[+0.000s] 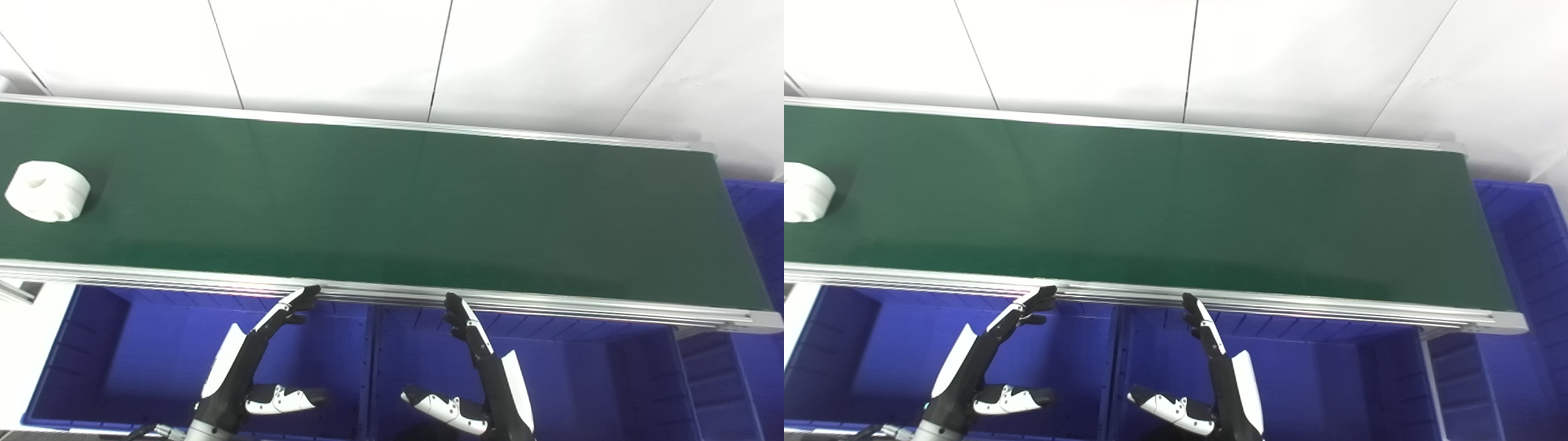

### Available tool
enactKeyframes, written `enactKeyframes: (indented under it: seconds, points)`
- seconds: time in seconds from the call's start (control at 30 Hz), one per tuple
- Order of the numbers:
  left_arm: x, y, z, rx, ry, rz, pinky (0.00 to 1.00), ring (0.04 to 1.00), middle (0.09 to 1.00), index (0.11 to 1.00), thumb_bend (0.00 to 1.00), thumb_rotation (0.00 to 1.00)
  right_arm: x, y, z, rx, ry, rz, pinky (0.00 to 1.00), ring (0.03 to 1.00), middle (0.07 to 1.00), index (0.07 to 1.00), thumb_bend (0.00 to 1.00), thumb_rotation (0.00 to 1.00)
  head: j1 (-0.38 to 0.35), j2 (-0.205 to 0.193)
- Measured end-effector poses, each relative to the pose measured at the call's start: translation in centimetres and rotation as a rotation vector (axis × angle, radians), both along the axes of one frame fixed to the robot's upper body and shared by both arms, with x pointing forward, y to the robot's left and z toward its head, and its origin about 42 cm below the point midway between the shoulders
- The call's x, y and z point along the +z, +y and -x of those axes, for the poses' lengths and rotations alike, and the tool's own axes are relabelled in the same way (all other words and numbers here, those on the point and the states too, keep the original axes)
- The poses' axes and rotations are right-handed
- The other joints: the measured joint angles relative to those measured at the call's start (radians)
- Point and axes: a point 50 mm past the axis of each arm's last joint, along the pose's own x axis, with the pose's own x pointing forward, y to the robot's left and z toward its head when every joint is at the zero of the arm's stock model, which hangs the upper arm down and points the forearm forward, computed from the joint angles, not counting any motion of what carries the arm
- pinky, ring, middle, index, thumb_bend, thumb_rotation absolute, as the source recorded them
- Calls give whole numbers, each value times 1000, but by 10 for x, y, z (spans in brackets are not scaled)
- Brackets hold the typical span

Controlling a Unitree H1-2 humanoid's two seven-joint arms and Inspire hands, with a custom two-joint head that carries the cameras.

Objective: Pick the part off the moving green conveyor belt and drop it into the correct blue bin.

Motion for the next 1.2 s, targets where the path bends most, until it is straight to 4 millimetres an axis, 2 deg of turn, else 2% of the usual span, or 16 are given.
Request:
enactKeyframes:
  seconds: [0.3,0.77,1.2]
  points:
    - [0,0,2,2,5,-3,724,813,857,861,790,694,0,0,0,0,0,2,866,892,917,946,816,507,3,-20]
    - [-1,-2,3,-5,5,-6,723,812,857,861,762,658,-4,-1,1,-3,11,14,861,891,917,944,811,502,-20,-40]
    - [-2,-3,5,3,5,-3,734,817,858,862,766,673,-5,-1,2,-1,14,19,855,893,922,951,812,515,-20,-51]
